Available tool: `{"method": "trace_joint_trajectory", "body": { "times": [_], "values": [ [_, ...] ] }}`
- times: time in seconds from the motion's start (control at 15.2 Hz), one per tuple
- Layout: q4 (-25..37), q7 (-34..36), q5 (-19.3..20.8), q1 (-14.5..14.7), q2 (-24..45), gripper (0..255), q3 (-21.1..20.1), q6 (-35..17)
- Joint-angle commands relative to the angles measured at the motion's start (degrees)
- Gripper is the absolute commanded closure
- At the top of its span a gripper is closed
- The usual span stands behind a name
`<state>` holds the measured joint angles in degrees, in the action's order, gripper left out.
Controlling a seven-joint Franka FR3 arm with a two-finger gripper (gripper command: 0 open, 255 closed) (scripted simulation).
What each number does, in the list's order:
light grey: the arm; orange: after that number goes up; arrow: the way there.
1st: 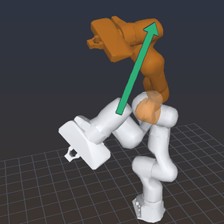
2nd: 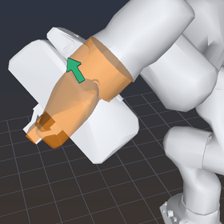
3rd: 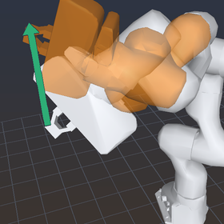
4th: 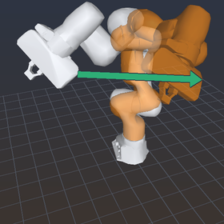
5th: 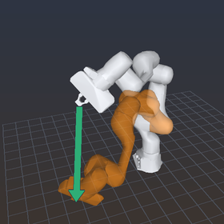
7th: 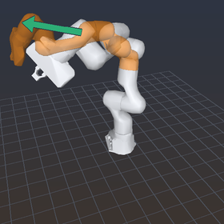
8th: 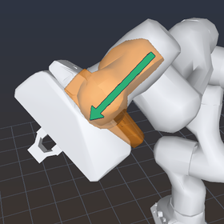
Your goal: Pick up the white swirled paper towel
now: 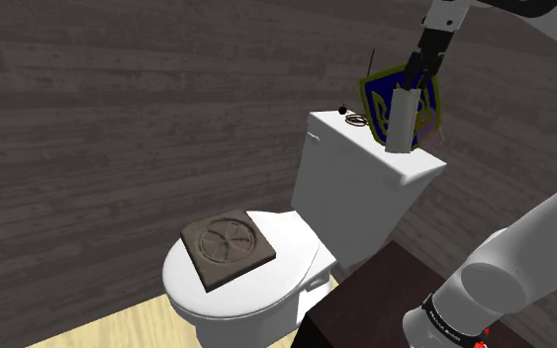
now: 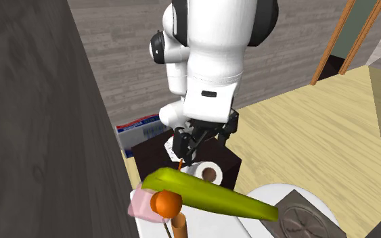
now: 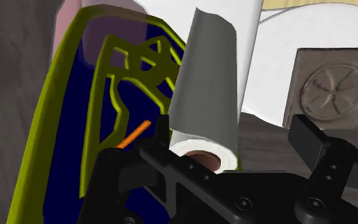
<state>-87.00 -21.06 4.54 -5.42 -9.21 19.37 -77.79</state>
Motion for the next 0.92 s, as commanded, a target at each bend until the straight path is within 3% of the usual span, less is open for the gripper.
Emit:
{"method": "trace_joint_trajectory", "body": {
  "times": [0.0, 0.33, 0.46, 0.53, 0.86],
  "values": [
    [-0.8, -0.3, 0.0, -0.2, -0.1, 0, 0.3, -0.7],
    [-7.6, 0.4, 0.6, -0.3, -2.2, 0, -0.1, -5.4],
    [-7.6, 0.4, 0.6, -0.3, -2.2, 0, -0.1, -5.4],
    [-7.3, 0.3, 0.6, -0.3, -2.1, 255, -0.1, -5.2],
    [-8.3, 0.5, 1.4, -0.4, -4.9, 255, -0.5, -3.5]
  ]
}}
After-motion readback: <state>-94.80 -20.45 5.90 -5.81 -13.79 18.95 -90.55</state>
